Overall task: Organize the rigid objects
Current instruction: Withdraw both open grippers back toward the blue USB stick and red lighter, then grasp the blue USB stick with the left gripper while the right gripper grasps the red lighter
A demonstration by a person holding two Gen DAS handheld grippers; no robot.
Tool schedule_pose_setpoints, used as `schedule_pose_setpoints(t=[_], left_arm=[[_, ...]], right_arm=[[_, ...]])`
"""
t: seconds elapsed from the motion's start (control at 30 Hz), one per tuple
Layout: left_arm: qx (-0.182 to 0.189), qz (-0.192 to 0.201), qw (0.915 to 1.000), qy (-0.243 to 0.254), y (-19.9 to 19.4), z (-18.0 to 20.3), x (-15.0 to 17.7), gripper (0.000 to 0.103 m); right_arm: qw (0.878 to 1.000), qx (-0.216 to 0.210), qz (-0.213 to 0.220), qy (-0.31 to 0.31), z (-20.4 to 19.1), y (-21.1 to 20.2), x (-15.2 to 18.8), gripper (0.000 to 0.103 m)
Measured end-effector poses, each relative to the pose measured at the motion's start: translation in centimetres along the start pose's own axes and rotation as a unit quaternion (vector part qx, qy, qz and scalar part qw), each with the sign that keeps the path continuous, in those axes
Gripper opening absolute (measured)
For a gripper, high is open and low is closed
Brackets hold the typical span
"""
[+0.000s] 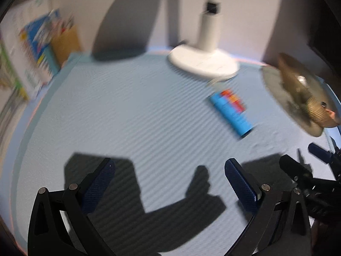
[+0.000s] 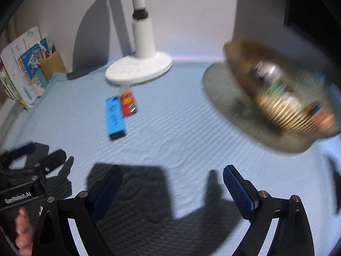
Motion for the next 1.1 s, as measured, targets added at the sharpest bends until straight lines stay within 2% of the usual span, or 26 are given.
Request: schedule_pose_setpoints(t=[0.07,0.13,0.3,0.47,0.53,0.6,0.67,0.73,0.83,0.9,0.97,1.0,1.1], left_arm=[[0.013,-0.008,0.9997,0.018,0.9,2.0,-1.3,0.102],[0.018,-0.023,0.9992,0.027,2.4,3.4,-2.2,0.102],[0.004,-0.040,0.9984,0.039,5.5,5.2,-3.1,0.102],[-0.022,-0.048,0.9974,0.050,6.2,3.4,-2.8,0.101],[-0.028,-0.042,0.9976,0.047,5.6,1.4,-2.7,0.095],[-0.041,-0.037,0.9975,0.044,5.1,-1.0,-2.9,0.095],[-0.038,-0.032,0.9982,0.036,4.7,-3.1,-3.2,0.094],[-0.013,-0.026,0.9992,0.026,4.3,-4.1,-3.5,0.094],[0.024,-0.018,0.9989,0.036,4.1,-3.5,-4.1,0.094],[0.038,-0.016,0.9977,0.053,4.5,-2.3,-4.4,0.094],[0.027,-0.017,0.9967,0.075,5.2,-1.7,-4.8,0.093],[0.020,-0.017,0.9963,0.081,5.6,-1.5,-4.9,0.093],[0.036,-0.023,0.9950,0.090,6.4,-1.3,-5.2,0.080]], right_arm=[[0.999,0.042,0.019,-0.021,1.4,-1.0,-1.0,0.094],[0.998,0.045,0.025,-0.029,2.0,-1.6,-1.4,0.094],[0.998,0.043,0.022,-0.036,3.4,-2.0,-1.2,0.094],[0.999,0.011,0.005,-0.039,2.2,-1.0,-1.6,0.094],[0.999,-0.003,0.005,-0.046,1.0,-0.7,-2.0,0.094],[0.998,-0.019,0.005,-0.053,-0.3,-0.5,-2.7,0.093],[0.997,-0.039,-0.001,-0.060,-2.1,0.2,-3.5,0.083],[0.996,-0.054,-0.014,-0.064,-3.7,1.4,-4.2,0.071],[0.995,-0.079,-0.037,-0.056,-5.8,3.5,-5.2,0.069],[0.994,-0.084,-0.040,-0.058,-6.5,4.5,-5.8,0.063],[0.993,-0.081,-0.044,-0.071,-7.4,5.6,-6.1,0.046],[0.993,-0.078,-0.044,-0.078,-7.7,6.0,-6.2,0.043],[0.992,-0.087,-0.032,-0.085,-8.2,6.6,-6.6,0.041]])
Point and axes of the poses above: each gripper's, at about its wrist camera, not at the fingertips, and y roughly the way its jaws point, z to its right, x to its underside, the point moved 9 cm from there along y, roughly the way its jaws point, and after that the axes turned 12 degrees about x, right-handed, at the moved point
